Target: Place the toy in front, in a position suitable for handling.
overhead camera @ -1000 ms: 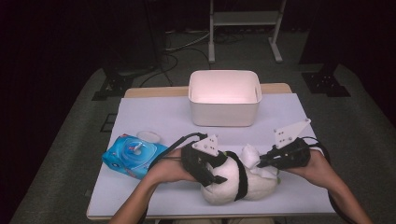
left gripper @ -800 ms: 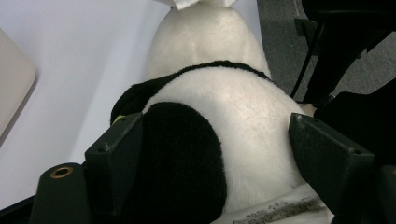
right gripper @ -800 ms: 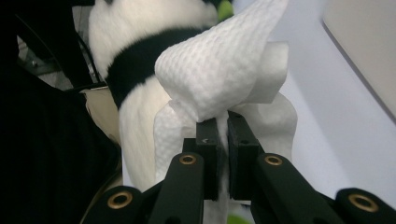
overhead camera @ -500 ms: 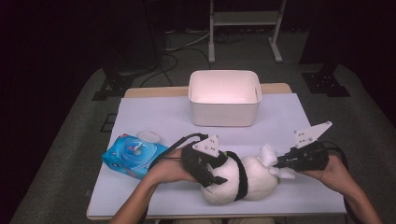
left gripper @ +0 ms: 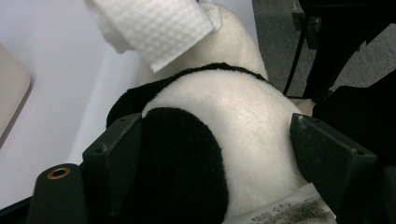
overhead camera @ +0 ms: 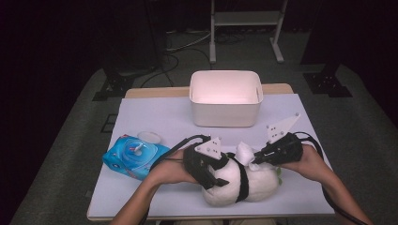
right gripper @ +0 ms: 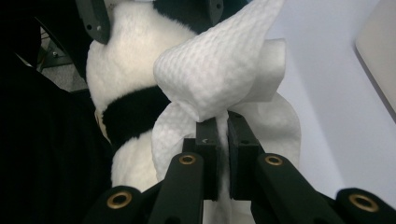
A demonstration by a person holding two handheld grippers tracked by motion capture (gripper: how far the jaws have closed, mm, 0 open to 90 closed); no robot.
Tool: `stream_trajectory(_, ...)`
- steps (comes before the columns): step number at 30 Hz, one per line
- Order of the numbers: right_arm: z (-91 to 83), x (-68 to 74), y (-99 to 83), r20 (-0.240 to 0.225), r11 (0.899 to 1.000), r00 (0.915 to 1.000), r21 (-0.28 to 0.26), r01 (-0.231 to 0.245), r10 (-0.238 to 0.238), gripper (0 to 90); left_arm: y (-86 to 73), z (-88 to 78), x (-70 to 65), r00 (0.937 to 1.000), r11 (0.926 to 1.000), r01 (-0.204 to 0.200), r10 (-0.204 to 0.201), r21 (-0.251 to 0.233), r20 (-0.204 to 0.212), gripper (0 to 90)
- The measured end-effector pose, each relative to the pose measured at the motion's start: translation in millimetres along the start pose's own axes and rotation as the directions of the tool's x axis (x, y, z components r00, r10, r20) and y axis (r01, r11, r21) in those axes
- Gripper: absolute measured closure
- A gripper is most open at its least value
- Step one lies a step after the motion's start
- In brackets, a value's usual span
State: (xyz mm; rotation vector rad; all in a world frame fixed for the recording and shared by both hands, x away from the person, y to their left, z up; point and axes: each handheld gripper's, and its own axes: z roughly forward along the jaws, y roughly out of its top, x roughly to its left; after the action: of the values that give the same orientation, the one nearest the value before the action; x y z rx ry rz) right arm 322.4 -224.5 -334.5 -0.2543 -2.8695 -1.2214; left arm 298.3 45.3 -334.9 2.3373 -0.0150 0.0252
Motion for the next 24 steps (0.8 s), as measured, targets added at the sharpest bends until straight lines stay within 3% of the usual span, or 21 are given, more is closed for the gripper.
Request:
stream_trajectory(8, -12.8, -3.7, -13.4, 0.022, 0.999, 0.9991, -0.018, -0.035, 0.035, 84.1, -1.2, -0.7, 0.9, 1.0, 0.9999, 0.001, -0.001, -0.014, 0.009, 19.0)
stream_trajectory(14, -34.2, 0.3, -54.6, 0.046, 0.989, 0.9912, -0.082, -0.12, 0.124, 84.1, -1.3, -0.2, 1.7, 0.9999, 0.9996, 0.01, -0.01, -0.025, 0.008, 18.9)
stream_trajectory(18, -38.5, 3.6, -73.2, 0.045, 0.984, 0.987, -0.103, -0.149, 0.154, 84.0, -0.4, 0.3, 3.4, 0.9998, 0.9996, 0.016, -0.016, -0.023, 0.012, 18.8)
stream_trajectory(21, -38.7, 4.4, -75.6, 0.044, 0.982, 0.9862, -0.106, -0.154, 0.159, 84.0, 0.8, 1.0, 2.5, 0.9999, 0.9998, 0.006, -0.006, -0.019, 0.013, 18.8)
stream_trajectory(24, -37.3, 5.2, -63.6, 0.044, 0.987, 0.9895, -0.088, -0.134, 0.138, 83.9, 1.6, 1.2, 1.9, 0.9999, 0.9999, 0.004, -0.003, -0.012, 0.013, 18.7)
